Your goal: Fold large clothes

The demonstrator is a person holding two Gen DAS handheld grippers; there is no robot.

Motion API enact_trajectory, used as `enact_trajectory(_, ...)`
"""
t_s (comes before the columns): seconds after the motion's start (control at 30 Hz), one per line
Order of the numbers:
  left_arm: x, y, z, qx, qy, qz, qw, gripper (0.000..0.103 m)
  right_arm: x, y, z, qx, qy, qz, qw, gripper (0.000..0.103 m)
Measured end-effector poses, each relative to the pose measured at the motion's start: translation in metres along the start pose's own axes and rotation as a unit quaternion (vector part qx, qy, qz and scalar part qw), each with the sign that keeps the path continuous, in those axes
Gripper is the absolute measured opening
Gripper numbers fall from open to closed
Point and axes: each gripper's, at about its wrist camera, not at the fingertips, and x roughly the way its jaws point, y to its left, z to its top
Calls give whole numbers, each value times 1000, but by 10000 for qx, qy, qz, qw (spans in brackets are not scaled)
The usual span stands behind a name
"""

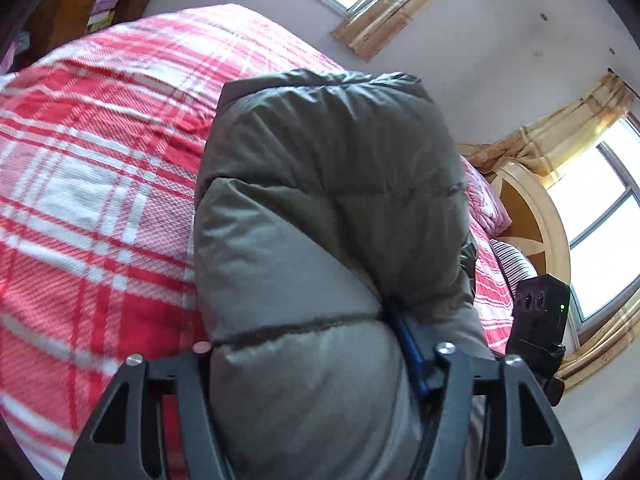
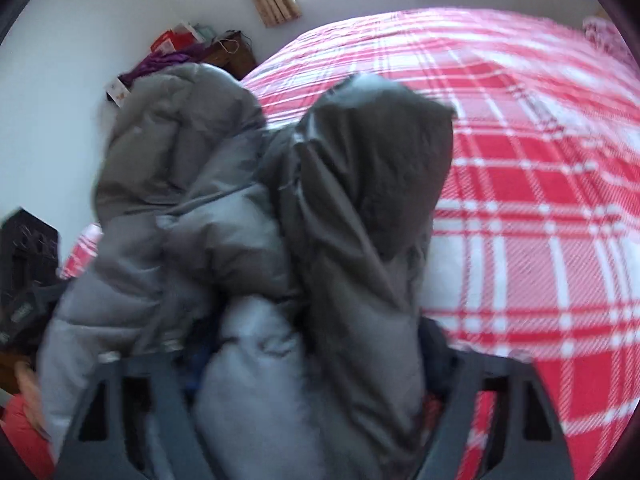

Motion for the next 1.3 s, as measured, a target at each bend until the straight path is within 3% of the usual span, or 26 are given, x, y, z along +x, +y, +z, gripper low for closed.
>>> enact_trajectory(0.03, -7, -4, -3, 46, -56, 26, 10000, 59, -2, 4, -3, 114, 81, 227, 9996, 53)
enact_trajectory(0.2, -48, -2, -1, 40, -423, 107, 9990, 58, -7, 31, -18, 266, 135, 584, 9979, 42)
enact_trajectory(0.37, -123, 5, 8, 153, -1115, 645, 9916, 58, -5, 95, -12, 182, 62, 1514, 9883, 37)
enact_trajectory(0.47, -176, 24, 18, 39, -1546, 1121, 9816, 58, 8, 148, -1, 14, 47, 2150, 9766, 37)
enact_trajectory(0.57, -209, 51, 29, -48, -1841, 1800, 9663, 58, 34, 205, 11, -311, 127, 2612, 9647, 37)
enact_trajectory(0.63, -222, 76, 34, -118, -1963, 2382, 9511, 58, 59, 241, 14, -474, 248, 2768, 9594, 37)
enact_trajectory(0.7, -221, 106, 38, -243, -1894, 2929, 9369, 58, 90, 275, 14, -629, 335, 2809, 9571, 36)
enact_trajectory(0.8, -205, 153, 38, -824, -1659, 3198, 9292, 58, 142, 311, 6, -712, 547, 2603, 9614, 35)
enact_trajectory(0.9, -194, 186, 34, -1133, -1538, 3259, 9259, 61, 174, 311, 1, -513, 471, 2299, 9707, 35)
enact_trajectory(1.0, -177, 196, 32, -1022, -1466, 3530, 9184, 66, 198, 294, 0, -128, 500, 2411, 9691, 36)
enact_trajectory(1.13, -168, 199, 36, -821, -1482, 3778, 9103, 68, 200, 284, 5, -159, 445, 2366, 9705, 35)
enact_trajectory(1.23, -161, 204, 37, -653, -1444, 3886, 9077, 69, 194, 289, 4, -158, 462, 2344, 9709, 44)
enact_trajectory(1.3, -159, 194, 15, -535, -1425, 3952, 9059, 69, 179, 285, 2, -228, 477, 2209, 9739, 53)
